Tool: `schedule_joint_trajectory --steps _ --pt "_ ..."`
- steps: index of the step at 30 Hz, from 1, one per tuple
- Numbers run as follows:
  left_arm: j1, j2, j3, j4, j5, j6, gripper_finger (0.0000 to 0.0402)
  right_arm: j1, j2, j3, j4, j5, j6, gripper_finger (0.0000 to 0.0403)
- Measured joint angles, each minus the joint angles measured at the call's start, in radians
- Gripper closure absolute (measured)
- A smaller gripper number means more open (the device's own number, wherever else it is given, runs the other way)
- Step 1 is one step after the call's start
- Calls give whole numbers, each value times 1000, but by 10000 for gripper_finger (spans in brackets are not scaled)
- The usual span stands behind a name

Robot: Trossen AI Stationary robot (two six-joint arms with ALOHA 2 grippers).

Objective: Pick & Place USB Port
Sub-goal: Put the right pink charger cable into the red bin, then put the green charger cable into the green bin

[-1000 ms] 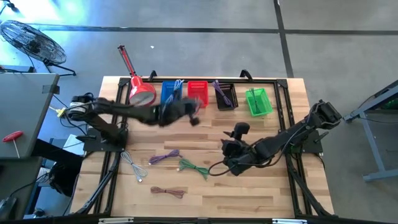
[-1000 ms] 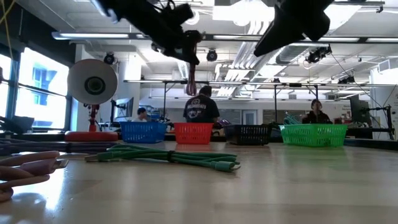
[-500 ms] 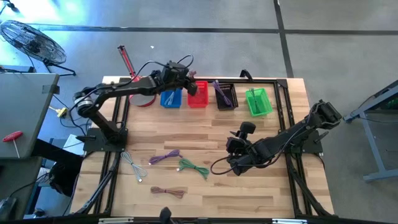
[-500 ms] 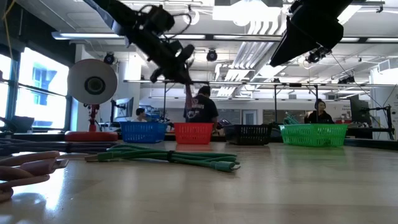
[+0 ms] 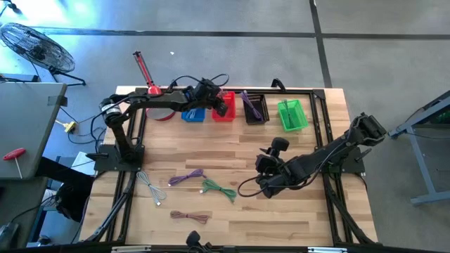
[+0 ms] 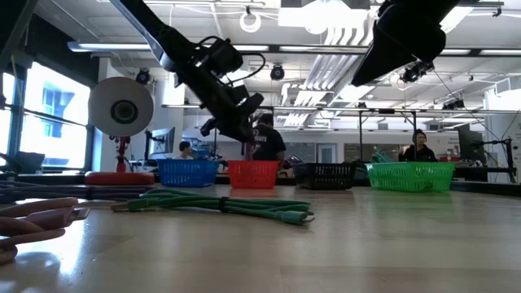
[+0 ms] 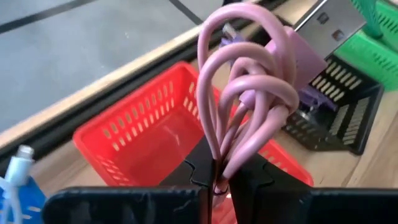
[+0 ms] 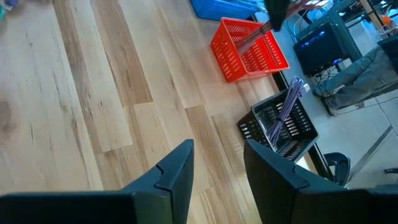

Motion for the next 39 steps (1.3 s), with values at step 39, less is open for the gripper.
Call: schedule_joint_trajectory --steps 39 --pt "1 3 0 -67 79 0 318 0 0 0 14 -1 0 269"
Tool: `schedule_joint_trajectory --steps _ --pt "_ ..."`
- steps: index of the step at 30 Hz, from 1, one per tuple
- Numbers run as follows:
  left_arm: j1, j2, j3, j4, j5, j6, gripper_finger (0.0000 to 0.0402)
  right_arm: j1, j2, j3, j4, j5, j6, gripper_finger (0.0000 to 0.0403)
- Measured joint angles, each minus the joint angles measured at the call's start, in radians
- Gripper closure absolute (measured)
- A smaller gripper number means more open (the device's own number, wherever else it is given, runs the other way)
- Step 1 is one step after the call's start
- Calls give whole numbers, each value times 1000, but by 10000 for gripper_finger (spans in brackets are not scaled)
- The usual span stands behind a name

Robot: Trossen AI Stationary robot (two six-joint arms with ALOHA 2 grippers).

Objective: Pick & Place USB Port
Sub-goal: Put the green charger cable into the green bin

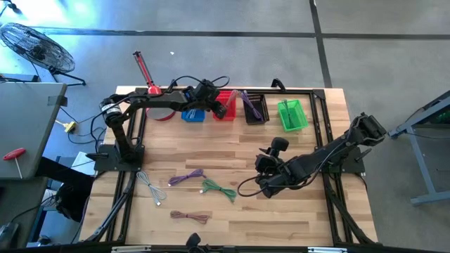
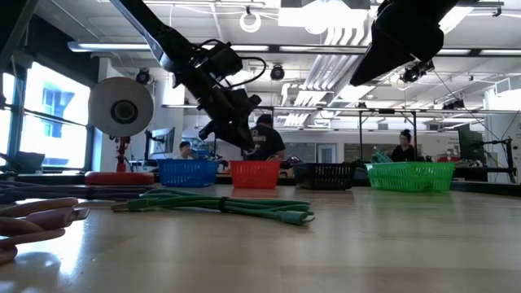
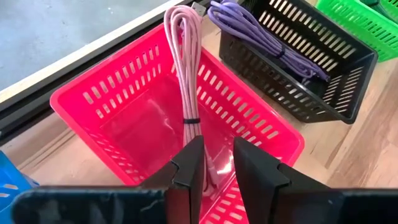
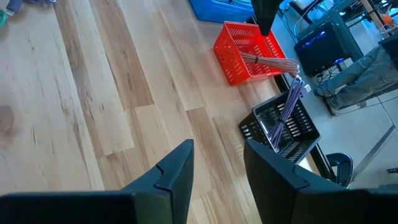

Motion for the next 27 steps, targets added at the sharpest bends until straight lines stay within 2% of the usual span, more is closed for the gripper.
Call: schedule_joint_trajectory --steps 4,7,13,18,22,27 --pt "0 -1 0 2 6 14 317 0 0 0 0 -19 0 269" --pt "0 -16 -1 3 103 24 317 0 0 0 0 -25 0 269" --pt "1 -107 13 -11 470 26 316 0 0 0 0 -25 0 269" --pt "-10 -195 62 -196 741 66 316 0 0 0 0 -25 0 269" --pt "-21 -254 82 -415 762 193 316 0 0 0 0 -25 0 269" --pt "-43 -304 84 -643 620 290 316 0 0 0 0 -31 10 269"
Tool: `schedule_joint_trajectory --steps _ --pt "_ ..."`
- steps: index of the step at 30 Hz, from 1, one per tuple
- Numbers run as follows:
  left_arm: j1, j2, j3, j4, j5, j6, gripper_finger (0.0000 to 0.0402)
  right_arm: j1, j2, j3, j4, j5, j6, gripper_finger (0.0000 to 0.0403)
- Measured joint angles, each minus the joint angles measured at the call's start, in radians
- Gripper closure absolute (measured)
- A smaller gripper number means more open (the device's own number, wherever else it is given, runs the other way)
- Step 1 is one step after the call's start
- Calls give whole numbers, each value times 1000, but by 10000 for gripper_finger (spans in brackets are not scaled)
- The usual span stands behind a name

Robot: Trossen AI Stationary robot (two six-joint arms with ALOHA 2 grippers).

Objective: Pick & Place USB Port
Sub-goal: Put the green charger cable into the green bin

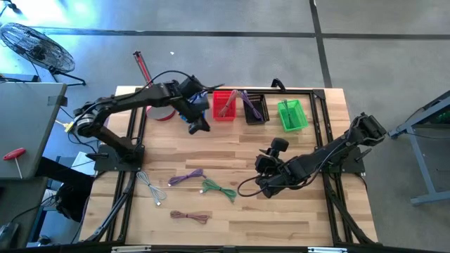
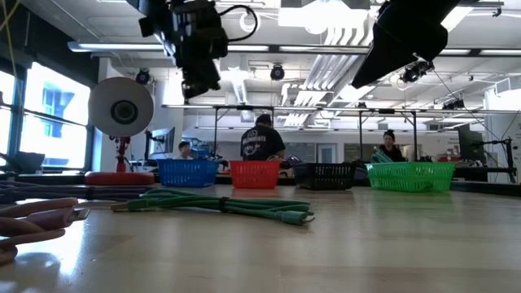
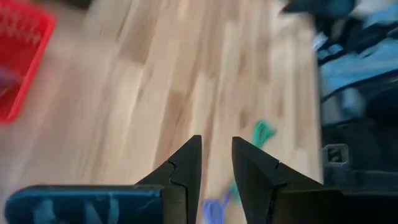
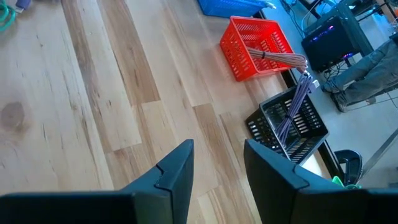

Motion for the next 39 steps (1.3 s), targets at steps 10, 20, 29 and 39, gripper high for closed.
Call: schedule_joint_trajectory --steps 10,20,29,39 --pt "-144 0 0 -197 -158 -5 316 0 0 0 1 7 7 270" --pt "-396 -8 0 -296 -651 -118 316 0 0 0 1 10 7 269" --pt "-577 -8 0 -294 -911 -215 316 0 0 0 5 6 23 269" --pt "-722 -8 0 -292 -870 -285 228 0 0 0 4 2 23 269"
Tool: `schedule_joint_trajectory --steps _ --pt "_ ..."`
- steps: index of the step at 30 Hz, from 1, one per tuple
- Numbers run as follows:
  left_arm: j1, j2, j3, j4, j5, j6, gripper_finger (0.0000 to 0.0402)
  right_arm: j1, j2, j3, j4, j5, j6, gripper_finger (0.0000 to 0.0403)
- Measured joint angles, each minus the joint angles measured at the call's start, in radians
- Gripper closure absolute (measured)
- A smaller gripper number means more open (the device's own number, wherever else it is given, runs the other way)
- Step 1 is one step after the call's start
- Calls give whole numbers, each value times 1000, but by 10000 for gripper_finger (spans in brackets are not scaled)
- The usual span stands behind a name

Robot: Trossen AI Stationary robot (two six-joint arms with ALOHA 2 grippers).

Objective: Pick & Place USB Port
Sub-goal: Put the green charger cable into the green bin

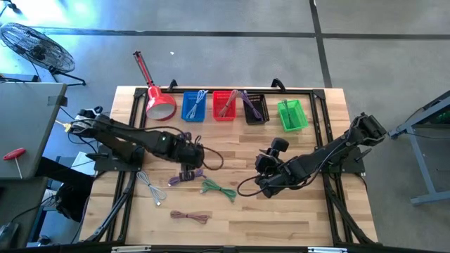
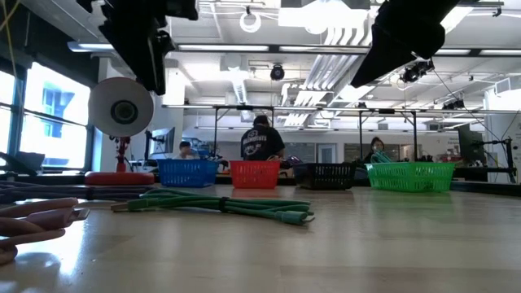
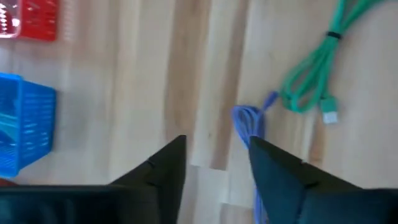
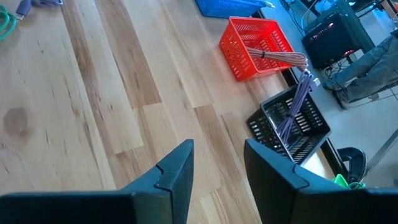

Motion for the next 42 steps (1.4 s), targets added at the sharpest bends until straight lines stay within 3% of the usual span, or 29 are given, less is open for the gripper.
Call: schedule_joint_trajectory --steps 2,5,9,15,21,33,42 --pt "-22 0 0 1 15 -19 202 0 0 0 0 -3 0 269" --pt "-54 0 0 2 117 -63 173 0 0 0 0 -6 0 269" --pt "-107 1 0 37 221 -124 153 0 0 0 0 -11 0 269" --pt "-179 2 0 171 188 -166 151 0 0 0 0 -11 0 269" --pt "-191 2 0 239 168 -36 152 0 0 0 3 -12 0 269" --pt "-189 73 -2 98 142 -82 152 0 0 0 3 -11 0 269" --pt "-176 164 0 183 112 -10 152 0 0 0 8 -11 0 269"
